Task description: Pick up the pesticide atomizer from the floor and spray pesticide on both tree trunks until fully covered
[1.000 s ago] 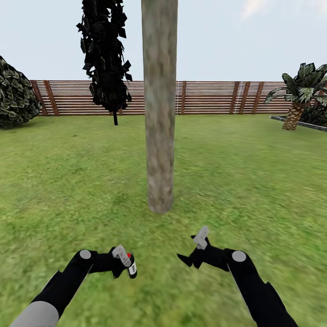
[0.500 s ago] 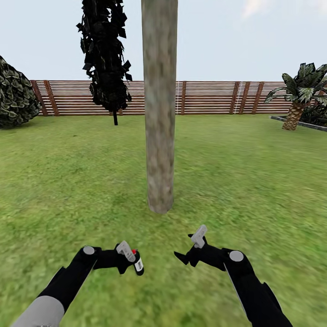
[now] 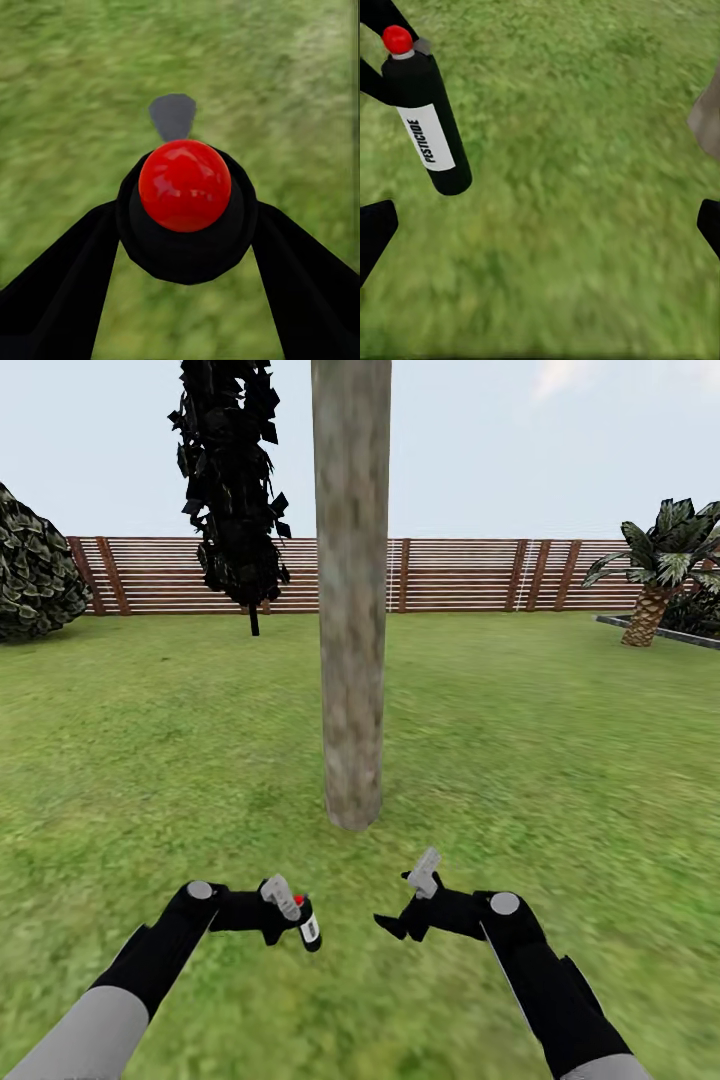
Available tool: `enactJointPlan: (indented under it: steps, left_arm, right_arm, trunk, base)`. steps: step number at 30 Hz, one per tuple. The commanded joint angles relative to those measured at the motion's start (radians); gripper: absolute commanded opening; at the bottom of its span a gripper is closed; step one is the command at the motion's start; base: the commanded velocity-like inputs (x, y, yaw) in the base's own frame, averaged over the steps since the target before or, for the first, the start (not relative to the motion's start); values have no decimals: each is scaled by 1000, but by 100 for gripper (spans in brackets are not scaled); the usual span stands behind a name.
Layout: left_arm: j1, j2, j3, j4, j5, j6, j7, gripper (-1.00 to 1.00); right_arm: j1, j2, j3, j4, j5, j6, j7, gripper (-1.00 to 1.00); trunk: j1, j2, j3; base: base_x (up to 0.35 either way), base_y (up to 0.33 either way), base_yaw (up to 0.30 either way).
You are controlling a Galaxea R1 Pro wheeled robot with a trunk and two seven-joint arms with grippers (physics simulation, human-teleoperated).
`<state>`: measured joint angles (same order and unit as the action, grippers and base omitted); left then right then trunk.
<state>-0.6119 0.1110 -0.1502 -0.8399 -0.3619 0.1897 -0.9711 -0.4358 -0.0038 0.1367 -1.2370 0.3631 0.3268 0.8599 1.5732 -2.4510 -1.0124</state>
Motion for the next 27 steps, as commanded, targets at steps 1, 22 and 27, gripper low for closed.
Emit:
enactJointPlan:
  steps: [1, 22, 27]
  left_arm:
    - [-2, -1, 0, -1, -11, 0, -217, -100]
    - [-12, -29, 0, -4, -148, -3, -326, -100]
    - [-13, -31, 1, -5, -146, -8, -328, -100]
  right_arm:
    - [-50, 0, 77, 0, 41, 9, 126, 100]
    - [-84, 1, 142, -15, 100, 64, 244, -100]
    - [-84, 1, 142, -29, 100, 65, 246, -100]
  trunk:
    - [0, 0, 0]
    - [0, 0, 0]
    - [0, 0, 0]
  base:
    - [0, 0, 0]
    - [0, 0, 0]
    - [0, 0, 0]
